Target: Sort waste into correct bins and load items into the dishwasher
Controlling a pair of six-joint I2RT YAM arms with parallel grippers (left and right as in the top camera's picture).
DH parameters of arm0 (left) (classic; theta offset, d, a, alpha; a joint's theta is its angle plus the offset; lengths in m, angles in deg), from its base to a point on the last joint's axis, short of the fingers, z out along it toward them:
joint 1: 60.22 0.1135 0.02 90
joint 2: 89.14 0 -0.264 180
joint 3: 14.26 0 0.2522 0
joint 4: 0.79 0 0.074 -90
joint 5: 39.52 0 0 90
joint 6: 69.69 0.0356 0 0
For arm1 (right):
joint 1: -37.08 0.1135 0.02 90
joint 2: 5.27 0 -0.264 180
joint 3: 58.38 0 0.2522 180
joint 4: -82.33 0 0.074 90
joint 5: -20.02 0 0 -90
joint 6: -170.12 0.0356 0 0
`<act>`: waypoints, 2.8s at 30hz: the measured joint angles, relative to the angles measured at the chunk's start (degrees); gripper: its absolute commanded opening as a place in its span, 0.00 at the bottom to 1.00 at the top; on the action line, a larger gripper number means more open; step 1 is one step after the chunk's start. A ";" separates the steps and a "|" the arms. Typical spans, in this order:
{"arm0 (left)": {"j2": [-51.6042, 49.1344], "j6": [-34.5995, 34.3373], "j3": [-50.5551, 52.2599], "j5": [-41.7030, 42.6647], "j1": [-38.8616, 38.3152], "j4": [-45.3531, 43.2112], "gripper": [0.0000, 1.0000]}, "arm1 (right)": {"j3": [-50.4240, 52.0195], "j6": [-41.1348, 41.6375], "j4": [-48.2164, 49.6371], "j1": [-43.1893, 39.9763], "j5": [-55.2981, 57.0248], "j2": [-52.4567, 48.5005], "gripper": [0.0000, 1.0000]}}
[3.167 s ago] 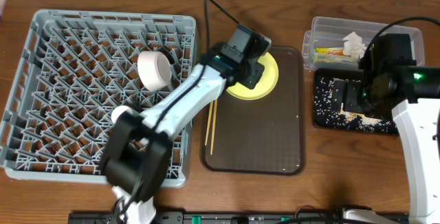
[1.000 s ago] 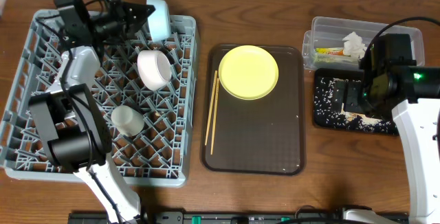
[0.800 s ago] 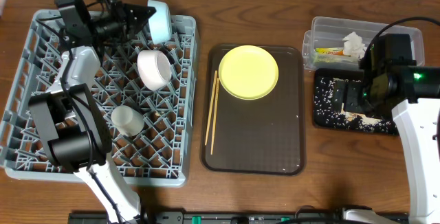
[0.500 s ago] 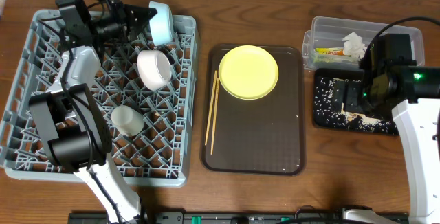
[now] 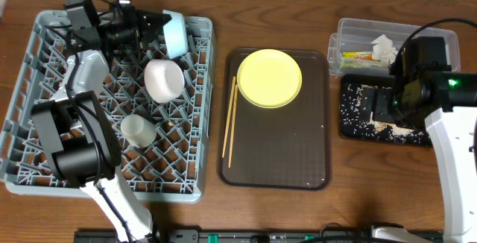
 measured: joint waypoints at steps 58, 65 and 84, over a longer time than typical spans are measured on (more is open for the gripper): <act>23.74 37.97 0.04 -59.65 -23.41 27.04 0.85 | 0.00 0.00 -0.55 0.00 -0.02 0.00 0.99; 23.28 50.29 0.04 -75.49 -33.81 27.10 0.86 | 0.00 0.00 -0.55 0.00 -0.02 0.00 0.99; 10.54 58.62 0.04 -85.88 -34.71 27.54 0.57 | 0.00 0.00 -1.38 0.00 0.00 0.00 0.99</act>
